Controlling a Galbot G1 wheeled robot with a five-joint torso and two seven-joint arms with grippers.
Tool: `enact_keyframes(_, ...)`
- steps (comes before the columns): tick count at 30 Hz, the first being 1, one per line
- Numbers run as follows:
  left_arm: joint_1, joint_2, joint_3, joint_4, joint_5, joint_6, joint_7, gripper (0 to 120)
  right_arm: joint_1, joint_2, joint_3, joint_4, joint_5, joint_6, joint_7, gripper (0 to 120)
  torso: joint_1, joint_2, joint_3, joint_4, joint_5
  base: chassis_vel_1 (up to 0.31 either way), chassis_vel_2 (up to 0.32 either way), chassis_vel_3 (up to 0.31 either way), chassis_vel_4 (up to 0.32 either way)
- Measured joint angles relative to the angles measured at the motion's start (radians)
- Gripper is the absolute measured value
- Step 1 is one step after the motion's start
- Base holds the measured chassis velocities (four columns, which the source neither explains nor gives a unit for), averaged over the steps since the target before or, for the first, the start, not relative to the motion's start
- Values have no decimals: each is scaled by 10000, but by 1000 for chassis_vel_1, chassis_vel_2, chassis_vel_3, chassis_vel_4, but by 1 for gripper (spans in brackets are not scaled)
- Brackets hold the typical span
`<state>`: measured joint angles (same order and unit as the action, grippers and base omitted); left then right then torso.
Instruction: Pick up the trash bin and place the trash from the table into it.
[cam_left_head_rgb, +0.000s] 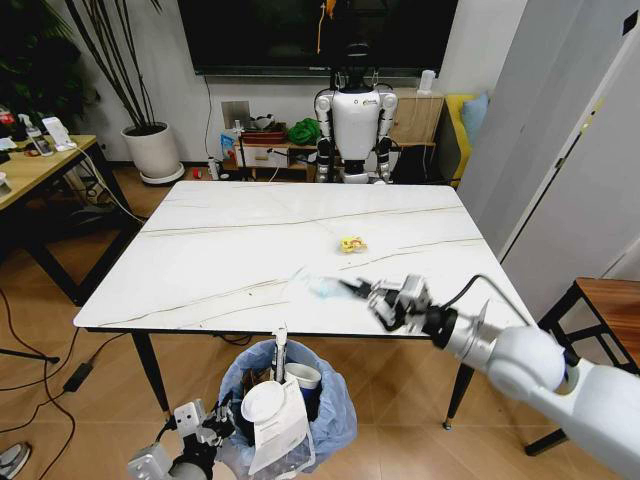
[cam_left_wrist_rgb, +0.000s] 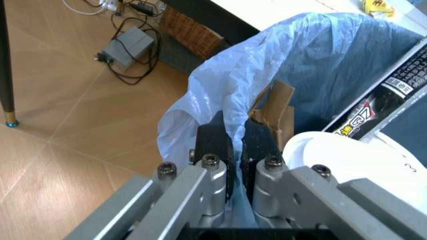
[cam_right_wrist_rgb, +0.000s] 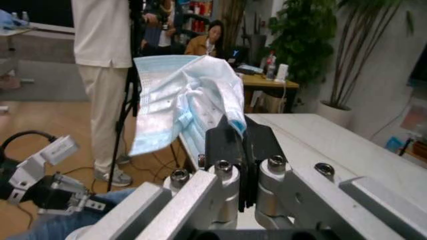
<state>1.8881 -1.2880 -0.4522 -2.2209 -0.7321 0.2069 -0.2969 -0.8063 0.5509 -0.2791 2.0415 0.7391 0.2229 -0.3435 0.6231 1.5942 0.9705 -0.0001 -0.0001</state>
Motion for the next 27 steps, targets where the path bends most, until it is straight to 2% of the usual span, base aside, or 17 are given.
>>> enact_keyframes(16,-87,-58,65,132,75,30,3,0,761,1258,-2005,-1772,-583,382,-609,0,2,-2,1,0,-1,0,0,0,0)
enact_keyframes(27,-210,-66,57,201,-12,78,-7,0,1695,1936,-3182,-2319,-541,474,-662,0,2,-2,1,1,0,0,0,0,0)
